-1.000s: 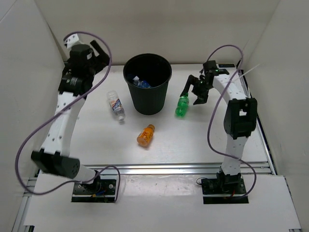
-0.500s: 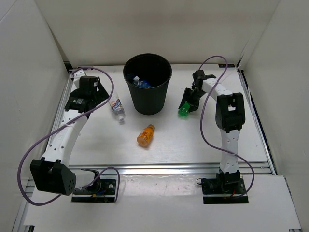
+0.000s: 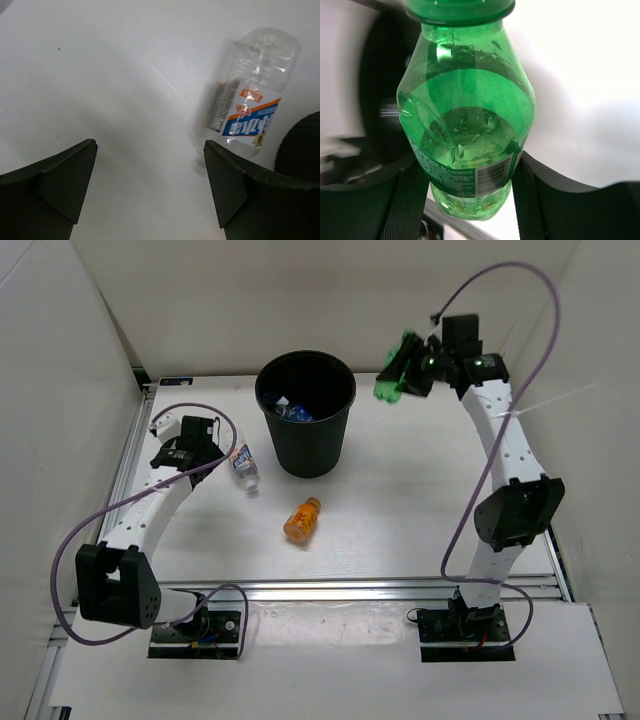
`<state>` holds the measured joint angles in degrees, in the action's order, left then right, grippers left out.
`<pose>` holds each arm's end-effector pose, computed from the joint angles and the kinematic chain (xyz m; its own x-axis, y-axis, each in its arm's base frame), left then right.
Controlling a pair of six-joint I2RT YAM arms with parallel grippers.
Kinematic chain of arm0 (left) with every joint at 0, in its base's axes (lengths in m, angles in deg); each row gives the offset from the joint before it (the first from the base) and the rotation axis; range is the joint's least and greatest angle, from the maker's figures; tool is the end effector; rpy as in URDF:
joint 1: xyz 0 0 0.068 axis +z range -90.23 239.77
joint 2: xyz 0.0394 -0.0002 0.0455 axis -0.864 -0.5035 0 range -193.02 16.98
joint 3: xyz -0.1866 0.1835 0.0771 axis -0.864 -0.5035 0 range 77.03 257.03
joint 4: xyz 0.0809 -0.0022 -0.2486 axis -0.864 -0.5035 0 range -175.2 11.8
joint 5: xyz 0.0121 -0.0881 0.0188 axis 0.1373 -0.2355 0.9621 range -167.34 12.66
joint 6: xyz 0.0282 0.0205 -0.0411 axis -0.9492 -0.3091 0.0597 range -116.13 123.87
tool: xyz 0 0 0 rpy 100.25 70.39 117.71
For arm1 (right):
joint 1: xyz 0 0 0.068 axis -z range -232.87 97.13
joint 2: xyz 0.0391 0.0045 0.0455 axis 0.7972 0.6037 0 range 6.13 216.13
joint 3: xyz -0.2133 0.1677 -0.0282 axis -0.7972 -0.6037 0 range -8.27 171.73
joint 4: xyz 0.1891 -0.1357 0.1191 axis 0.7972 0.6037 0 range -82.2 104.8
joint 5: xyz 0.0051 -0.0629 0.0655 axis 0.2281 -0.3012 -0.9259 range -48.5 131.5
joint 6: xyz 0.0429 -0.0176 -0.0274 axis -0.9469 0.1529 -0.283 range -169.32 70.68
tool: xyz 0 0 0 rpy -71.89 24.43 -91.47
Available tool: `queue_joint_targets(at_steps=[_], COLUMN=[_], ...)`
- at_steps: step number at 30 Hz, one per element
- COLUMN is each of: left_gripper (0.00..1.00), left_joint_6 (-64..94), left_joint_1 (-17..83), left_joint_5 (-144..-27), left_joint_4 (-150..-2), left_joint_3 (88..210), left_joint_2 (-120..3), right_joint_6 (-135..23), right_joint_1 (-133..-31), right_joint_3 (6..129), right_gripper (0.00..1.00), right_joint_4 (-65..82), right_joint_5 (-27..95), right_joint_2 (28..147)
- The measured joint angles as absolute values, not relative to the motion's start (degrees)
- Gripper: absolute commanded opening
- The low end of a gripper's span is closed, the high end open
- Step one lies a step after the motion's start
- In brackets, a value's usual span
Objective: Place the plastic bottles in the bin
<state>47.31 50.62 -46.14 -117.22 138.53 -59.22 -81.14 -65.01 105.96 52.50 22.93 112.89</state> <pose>0.2705 -0.0249 0.2815 -0.4634 -0.5212 -0.7167 -0.6683 0.7366 -0.1036 0.4053 0.0988 0.3926 -0.7384 0.3522 -0.5750 -0.0682 0.8093 0.5834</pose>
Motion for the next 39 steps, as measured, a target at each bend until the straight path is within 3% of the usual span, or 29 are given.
queue_joint_targets(at_steps=[7, 8, 9, 16, 26, 39], left_gripper=[1.00, 1.00, 1.00, 1.00, 1.00, 1.00], left_joint_6=[50.54, 50.89, 51.09, 51.29, 51.03, 51.00], left_joint_1=[50.64, 50.64, 50.64, 50.64, 50.64, 50.64], left_joint_5=[-47.10, -47.52, -47.93, -50.62, -56.78, -64.91], left_joint_4=[-117.20, -117.05, -116.92, -116.28, -113.90, -111.08], left_joint_3=[136.93, 136.95, 137.00, 139.77, 153.28, 159.86], left_joint_2=[-62.78, -63.11, -63.39, -66.37, -77.97, -93.10], right_joint_6=[-83.06, -83.47, -84.09, -83.63, -81.40, -80.31], right_joint_1=[-70.19, -71.04, -72.00, -73.45, -67.26, -63.59], right_joint_3=[132.34, 132.82, 132.74, 125.90, 114.88, 107.89], right_gripper=[0.68, 0.79, 1.00, 1.00, 1.00, 1.00], right_joint_4=[41.99, 40.50, 39.78, 43.41, 44.92, 45.31], right_joint_5=[9.27, 7.19, 5.18, -1.99, -1.59, -3.85], right_joint_2=[118.97, 120.00, 121.07, 128.34, 116.67, 114.60])
